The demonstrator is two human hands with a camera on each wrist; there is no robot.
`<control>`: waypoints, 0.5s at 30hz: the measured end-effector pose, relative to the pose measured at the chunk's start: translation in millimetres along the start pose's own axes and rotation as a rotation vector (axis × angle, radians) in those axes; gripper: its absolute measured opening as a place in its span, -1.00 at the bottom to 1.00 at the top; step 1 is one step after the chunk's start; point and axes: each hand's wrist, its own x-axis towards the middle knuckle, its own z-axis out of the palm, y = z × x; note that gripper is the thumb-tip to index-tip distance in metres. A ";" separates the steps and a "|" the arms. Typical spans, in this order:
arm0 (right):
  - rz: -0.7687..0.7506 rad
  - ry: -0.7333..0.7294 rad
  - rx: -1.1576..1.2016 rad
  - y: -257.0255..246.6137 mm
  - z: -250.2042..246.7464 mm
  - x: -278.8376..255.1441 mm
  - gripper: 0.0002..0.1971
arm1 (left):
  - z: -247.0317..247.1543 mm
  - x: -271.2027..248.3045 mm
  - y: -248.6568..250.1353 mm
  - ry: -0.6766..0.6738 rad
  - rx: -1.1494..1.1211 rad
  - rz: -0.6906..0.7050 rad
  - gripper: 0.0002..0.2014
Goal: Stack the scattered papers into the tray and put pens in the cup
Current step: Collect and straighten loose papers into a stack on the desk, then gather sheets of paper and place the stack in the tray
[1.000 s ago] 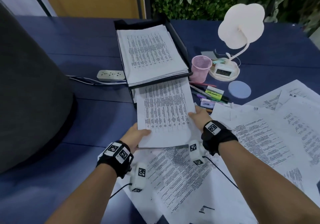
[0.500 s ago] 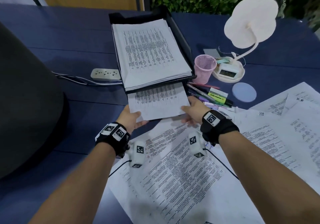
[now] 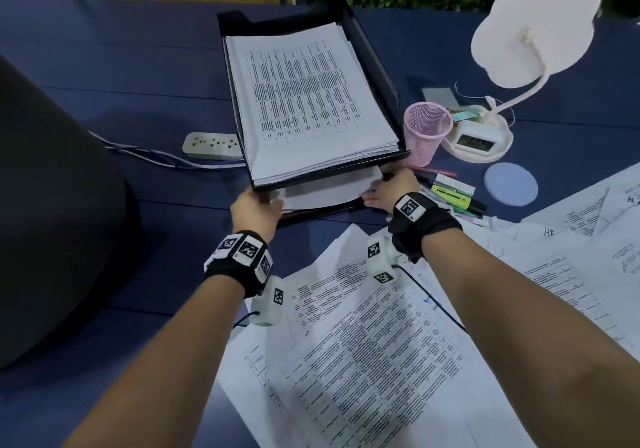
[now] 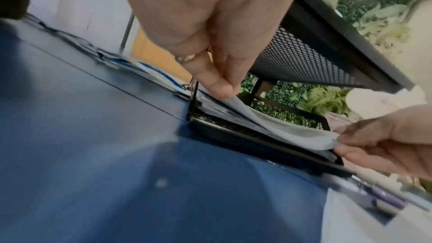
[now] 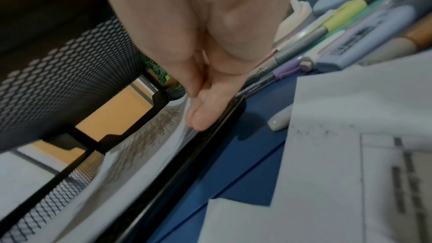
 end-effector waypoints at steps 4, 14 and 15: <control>-0.041 0.020 -0.189 1.3 -5.1 3.0 -0.70 | -0.6 -0.6 -6.2 -0.115 0.329 0.109 -0.74; -0.213 0.030 -0.335 26.4 -32.1 -31.5 -0.62 | -5.3 -35.5 -5.3 -0.250 0.578 0.202 -0.62; -0.196 0.048 -0.348 34.2 -37.9 -37.8 -0.63 | -5.2 -42.8 -5.4 -0.231 0.539 0.210 -0.67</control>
